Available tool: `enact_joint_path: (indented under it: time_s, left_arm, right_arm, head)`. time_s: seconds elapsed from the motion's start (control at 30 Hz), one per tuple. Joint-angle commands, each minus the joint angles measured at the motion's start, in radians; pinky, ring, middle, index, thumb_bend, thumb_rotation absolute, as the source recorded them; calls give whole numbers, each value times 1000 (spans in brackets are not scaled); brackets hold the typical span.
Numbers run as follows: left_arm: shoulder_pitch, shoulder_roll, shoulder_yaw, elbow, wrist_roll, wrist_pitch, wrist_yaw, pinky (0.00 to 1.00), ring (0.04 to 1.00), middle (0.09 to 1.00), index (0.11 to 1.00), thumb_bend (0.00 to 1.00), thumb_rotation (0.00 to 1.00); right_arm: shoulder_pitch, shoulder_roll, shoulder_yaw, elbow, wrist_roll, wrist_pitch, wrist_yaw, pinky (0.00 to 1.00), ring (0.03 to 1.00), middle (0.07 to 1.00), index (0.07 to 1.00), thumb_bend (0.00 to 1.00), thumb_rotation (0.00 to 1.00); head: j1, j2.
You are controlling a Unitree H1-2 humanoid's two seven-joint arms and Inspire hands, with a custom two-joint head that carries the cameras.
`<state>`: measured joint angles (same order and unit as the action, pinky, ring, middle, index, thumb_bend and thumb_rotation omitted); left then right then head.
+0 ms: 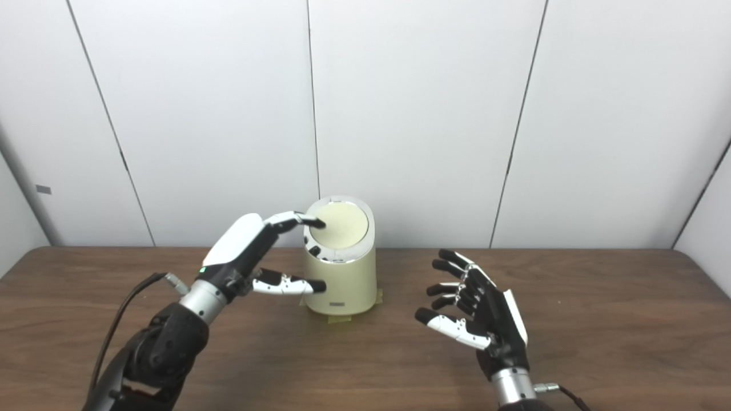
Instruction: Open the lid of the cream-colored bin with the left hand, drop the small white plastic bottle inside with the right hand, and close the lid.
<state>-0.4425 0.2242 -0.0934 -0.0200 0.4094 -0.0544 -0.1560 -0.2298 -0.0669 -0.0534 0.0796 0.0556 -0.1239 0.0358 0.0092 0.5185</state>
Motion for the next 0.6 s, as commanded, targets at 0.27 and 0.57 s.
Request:
enact_joint_path:
  time_s: [0.27,0.57]
  left_arm:
    - [177,-95,161,-35,-315,6,65,713,822,839,863,751,296]
    - [210,-106,173,22,-389,-5,70,563,696,776,835,716,270]
  right_arm:
    - [-40,-4,-11,-6,8,-36,-5,492,576,744,763,858,214]
    - [-29,0,-6,-37,-20,5,-20,512,589,748,761,890,217]
  head:
    - [6,2]
    - [-3,6]
